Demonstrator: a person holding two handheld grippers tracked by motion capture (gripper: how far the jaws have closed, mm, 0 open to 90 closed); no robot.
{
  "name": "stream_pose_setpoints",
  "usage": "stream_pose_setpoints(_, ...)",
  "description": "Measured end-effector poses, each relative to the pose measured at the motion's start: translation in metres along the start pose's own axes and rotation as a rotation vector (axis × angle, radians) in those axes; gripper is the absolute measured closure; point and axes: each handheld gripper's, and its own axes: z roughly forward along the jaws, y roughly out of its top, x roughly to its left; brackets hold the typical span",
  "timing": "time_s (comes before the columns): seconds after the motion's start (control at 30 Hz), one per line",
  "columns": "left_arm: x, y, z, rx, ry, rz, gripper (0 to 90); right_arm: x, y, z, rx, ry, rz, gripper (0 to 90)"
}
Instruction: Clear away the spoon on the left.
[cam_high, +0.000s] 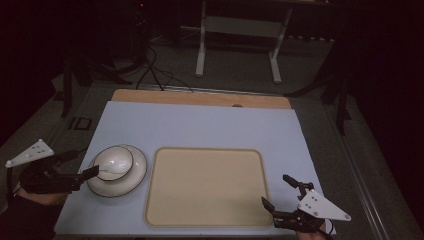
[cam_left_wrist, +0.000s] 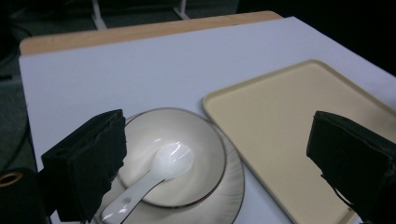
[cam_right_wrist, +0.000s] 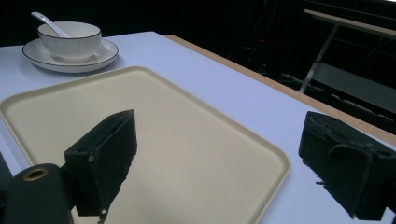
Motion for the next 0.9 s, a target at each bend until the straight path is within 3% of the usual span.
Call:
stream_pose_setpoints(0.3,0.041,-0.023,0.006,0.031,-0.005,-0.159,6.0,0.000,0.000,0.001,0.007,0.007,0.000,11.4)
stream_pose_setpoints(0.33,0.041,-0.023,0.006,0.031,-0.005,-0.159,6.0,0.000,0.000,0.001,0.007,0.006,0.000,11.4)
stream_pose_setpoints(0.37,0.050,-0.030,0.008,0.027,-0.015,-0.219,6.0,0.000,0.000,0.001,0.008,0.007,0.000,11.4)
stream_pose_setpoints(0.4,0.055,-0.033,0.008,0.026,-0.030,-0.244,6.2,0.000,-0.001,0.001,0.008,0.008,0.000,11.4)
stream_pose_setpoints(0.43,0.055,-0.033,0.008,0.026,-0.030,-0.244,6.2,0.000,-0.001,0.001,0.008,0.008,0.000,11.4)
stream_pose_setpoints(0.47,0.063,-0.040,0.010,0.023,-0.041,-0.307,6.2,0.000,-0.001,0.001,0.010,0.009,-0.001,11.4)
stream_pose_setpoints(0.6,0.077,-0.051,0.015,0.041,-0.071,-0.419,6.2,0.000,-0.001,0.002,0.013,0.011,0.001,11.4)
stream_pose_setpoints(0.67,0.077,-0.051,0.015,0.041,-0.071,-0.419,6.2,0.000,-0.001,0.003,0.013,0.012,0.002,11.4)
stream_pose_setpoints(0.7,0.084,-0.058,0.018,0.044,-0.089,-0.498,7.9,0.000,-0.001,0.003,0.016,0.014,0.002,11.4)
stream_pose_setpoints(0.9,0.088,-0.064,0.025,0.074,-0.099,-0.596,10.8,0.001,-0.001,0.004,0.021,0.017,0.003,11.4)
